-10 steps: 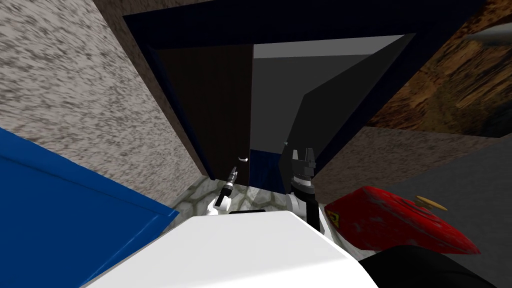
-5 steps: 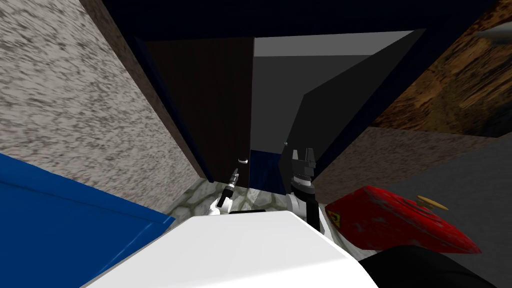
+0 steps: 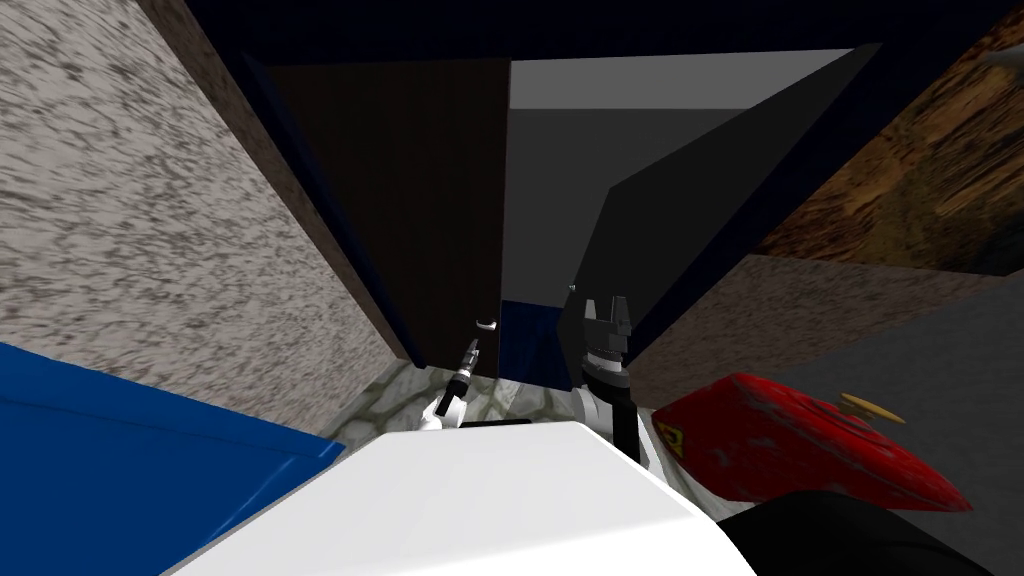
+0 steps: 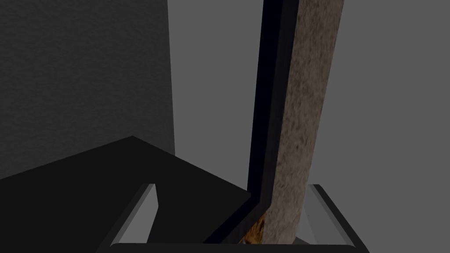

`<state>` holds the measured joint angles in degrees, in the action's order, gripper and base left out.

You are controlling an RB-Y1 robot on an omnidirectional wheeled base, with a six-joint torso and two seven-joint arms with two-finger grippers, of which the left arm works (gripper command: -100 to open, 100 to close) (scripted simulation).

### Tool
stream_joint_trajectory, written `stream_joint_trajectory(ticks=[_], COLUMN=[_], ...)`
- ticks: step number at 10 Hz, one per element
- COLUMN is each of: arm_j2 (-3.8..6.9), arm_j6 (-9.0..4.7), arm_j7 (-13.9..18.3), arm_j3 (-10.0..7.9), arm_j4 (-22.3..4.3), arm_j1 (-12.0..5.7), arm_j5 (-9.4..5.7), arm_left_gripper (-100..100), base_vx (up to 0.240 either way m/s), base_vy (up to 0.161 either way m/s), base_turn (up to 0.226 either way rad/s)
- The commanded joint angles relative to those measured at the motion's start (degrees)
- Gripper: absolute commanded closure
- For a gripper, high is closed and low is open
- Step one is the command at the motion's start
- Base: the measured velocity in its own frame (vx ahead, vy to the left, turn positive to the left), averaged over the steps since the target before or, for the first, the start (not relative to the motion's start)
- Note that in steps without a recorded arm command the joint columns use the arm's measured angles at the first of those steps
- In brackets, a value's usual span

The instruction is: Push the door open

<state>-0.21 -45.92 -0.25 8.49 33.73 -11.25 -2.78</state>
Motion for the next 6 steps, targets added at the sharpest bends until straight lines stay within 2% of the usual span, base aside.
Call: stream_joint_trajectory(ticks=[1,2,6], arm_j2=[0.00,1.31,2.17], arm_j6=[0.00,-0.16,-0.21], arm_j7=[0.00,-0.06,-0.15], arm_j3=[0.00,-0.18,-0.57], arm_j4=[0.00,-0.30,-0.54], arm_j1=[0.00,-0.14,-0.28], arm_j5=[0.00,-0.08,-0.25], arm_left_gripper=[-100,-100,-100], base_vx=[0.013,0.093,0.184], base_vy=[0.008,-0.023,-0.038], base_turn=[-0.005,-0.027,-0.022])
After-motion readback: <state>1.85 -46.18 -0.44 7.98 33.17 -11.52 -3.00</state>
